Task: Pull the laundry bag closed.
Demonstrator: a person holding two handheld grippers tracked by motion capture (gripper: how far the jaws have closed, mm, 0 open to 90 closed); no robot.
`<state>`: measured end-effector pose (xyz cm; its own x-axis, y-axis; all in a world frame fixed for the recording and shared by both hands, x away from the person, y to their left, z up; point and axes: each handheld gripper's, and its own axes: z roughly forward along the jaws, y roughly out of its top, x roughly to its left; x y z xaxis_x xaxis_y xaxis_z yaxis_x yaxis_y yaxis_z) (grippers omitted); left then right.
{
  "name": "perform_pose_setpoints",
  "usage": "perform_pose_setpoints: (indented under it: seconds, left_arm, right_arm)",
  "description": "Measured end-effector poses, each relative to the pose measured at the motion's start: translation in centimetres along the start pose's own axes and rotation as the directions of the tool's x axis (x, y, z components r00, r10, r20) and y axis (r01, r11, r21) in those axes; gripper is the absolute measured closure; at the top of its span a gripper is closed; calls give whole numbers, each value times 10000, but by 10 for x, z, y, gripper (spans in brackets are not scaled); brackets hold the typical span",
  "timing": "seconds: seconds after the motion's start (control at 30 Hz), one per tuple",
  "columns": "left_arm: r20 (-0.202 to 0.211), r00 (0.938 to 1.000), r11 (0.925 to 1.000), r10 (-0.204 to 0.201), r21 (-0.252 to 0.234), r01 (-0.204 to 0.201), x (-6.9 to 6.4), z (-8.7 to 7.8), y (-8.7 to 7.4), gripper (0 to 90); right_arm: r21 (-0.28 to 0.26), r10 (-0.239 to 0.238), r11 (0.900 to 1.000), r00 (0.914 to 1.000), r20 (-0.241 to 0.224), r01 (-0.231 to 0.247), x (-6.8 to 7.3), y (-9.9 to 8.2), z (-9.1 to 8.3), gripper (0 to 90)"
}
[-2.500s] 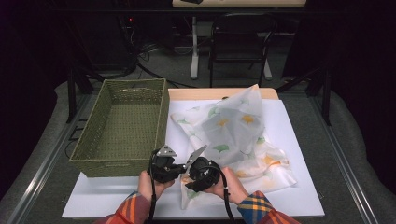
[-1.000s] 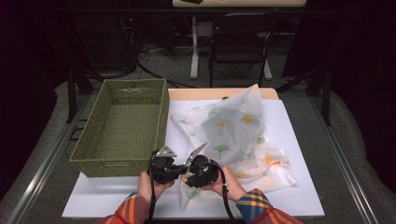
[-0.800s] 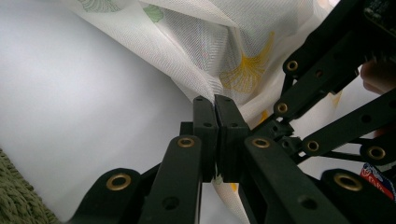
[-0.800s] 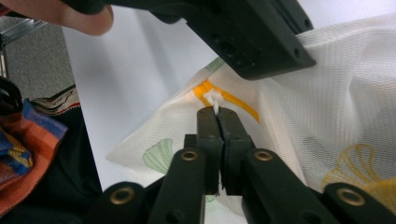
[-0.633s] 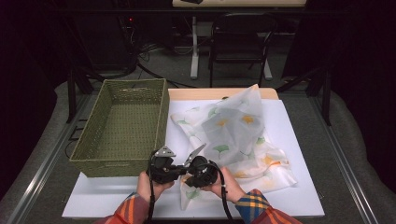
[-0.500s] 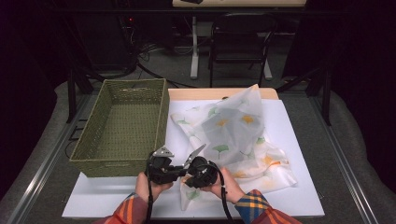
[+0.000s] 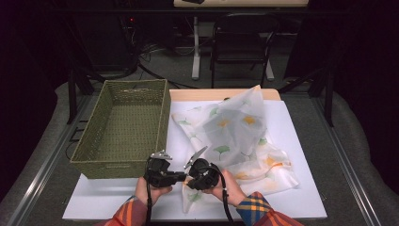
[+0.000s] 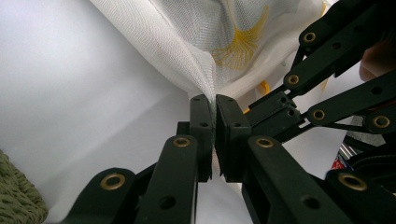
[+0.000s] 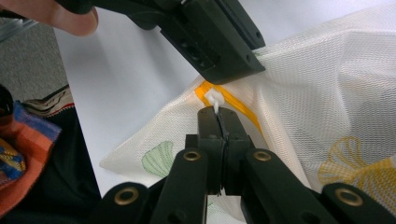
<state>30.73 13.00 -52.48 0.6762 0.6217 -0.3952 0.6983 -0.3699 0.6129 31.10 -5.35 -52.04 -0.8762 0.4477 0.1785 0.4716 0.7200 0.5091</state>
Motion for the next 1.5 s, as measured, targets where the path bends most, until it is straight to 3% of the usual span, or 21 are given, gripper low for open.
perform_pose_setpoints:
  seconds: [0.2, 0.47, 0.73, 1.07, 1.5]
  left_arm:
    - [-24, 9998, 9994, 174, -304, -175, -2, -3, 0, 882]
    - [39, 9990, 9984, 454, -329, -453, -6, -5, 2, 886]
    - [53, 9988, 9965, 494, -672, -490, -9, -7, 2, 885]
    - [-51, 9968, 9957, 792, -486, -793, -11, -8, 3, 888]
    - [-142, 9972, 9957, 734, -559, -741, -12, -9, 3, 893]
  right_arm:
    - [-145, 147, 9998, 9999, -59, -148, -1, -1, -2, 900]
    - [-270, 295, 9992, 9995, -145, -298, -3, -3, -4, 900]
    - [-420, 396, 9983, 9990, -200, -404, -4, -4, -7, 900]
    - [-461, 539, 9974, 9982, -255, -550, -5, -5, -7, 900]
    - [-429, 729, 9964, 9972, -138, -735, -7, -6, -8, 900]
